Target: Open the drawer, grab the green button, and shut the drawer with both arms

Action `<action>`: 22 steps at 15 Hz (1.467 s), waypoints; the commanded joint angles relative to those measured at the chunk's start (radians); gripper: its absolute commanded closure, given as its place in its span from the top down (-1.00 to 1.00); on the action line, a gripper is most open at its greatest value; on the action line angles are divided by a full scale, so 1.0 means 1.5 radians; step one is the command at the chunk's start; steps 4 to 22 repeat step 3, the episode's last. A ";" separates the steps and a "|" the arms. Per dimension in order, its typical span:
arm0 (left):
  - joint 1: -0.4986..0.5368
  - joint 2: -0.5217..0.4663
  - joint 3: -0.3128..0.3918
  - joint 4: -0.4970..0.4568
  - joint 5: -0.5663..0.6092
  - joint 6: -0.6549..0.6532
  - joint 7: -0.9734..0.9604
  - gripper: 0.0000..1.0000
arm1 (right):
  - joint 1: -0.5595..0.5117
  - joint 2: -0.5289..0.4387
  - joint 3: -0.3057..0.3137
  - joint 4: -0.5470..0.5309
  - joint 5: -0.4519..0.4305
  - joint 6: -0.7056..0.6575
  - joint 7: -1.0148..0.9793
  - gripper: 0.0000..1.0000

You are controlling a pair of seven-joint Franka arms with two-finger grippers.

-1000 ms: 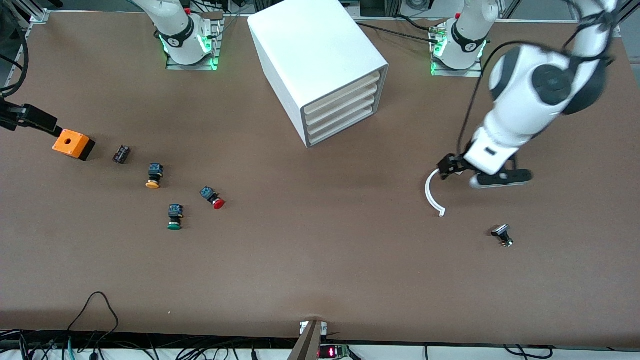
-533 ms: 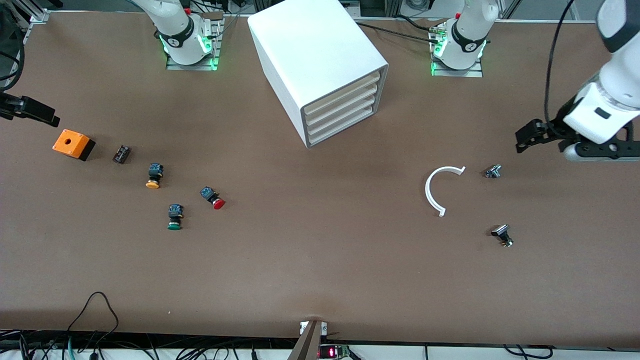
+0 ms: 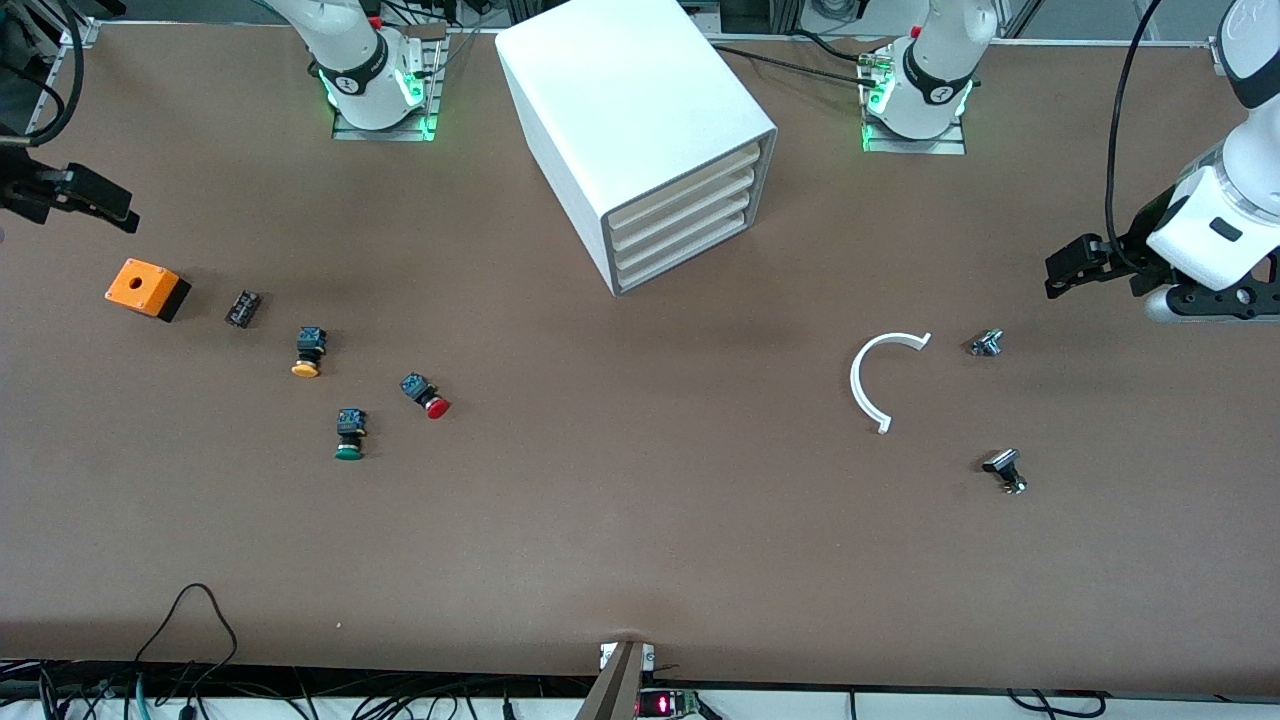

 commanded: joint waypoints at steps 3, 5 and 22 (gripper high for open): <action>-0.003 0.014 0.001 0.031 -0.011 -0.027 0.010 1.00 | -0.003 -0.025 -0.010 -0.035 0.000 0.020 -0.024 1.00; -0.003 0.014 0.001 0.031 -0.011 -0.027 0.010 1.00 | -0.003 -0.025 -0.010 -0.035 0.000 0.020 -0.024 1.00; -0.003 0.014 0.001 0.031 -0.011 -0.027 0.010 1.00 | -0.003 -0.025 -0.010 -0.035 0.000 0.020 -0.024 1.00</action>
